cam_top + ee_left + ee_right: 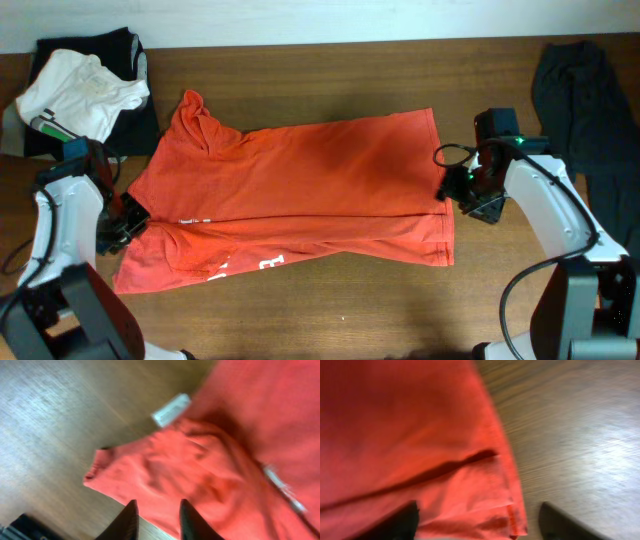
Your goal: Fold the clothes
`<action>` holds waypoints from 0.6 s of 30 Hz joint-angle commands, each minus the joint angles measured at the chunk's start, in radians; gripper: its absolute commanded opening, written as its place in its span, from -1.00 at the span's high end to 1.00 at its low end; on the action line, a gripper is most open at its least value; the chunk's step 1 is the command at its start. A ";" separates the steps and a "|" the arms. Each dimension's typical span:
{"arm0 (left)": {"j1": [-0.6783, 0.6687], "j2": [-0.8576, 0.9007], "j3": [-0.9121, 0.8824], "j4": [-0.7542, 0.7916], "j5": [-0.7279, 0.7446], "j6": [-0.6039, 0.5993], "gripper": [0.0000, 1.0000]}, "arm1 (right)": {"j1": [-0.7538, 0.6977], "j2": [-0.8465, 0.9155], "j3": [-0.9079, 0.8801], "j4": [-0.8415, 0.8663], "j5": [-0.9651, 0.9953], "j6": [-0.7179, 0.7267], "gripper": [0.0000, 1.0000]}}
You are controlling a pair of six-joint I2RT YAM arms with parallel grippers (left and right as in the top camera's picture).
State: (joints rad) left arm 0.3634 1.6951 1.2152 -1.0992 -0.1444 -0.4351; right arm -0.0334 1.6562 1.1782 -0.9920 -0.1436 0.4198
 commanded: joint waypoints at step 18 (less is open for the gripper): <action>-0.174 -0.021 -0.258 0.116 0.240 0.017 -0.86 | -0.005 0.002 0.010 -0.026 -0.097 -0.049 -0.72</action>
State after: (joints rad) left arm 0.1917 1.6756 1.0122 -1.0134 0.0628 -0.4118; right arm -0.0334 1.6562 1.1782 -1.0180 -0.2310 0.3809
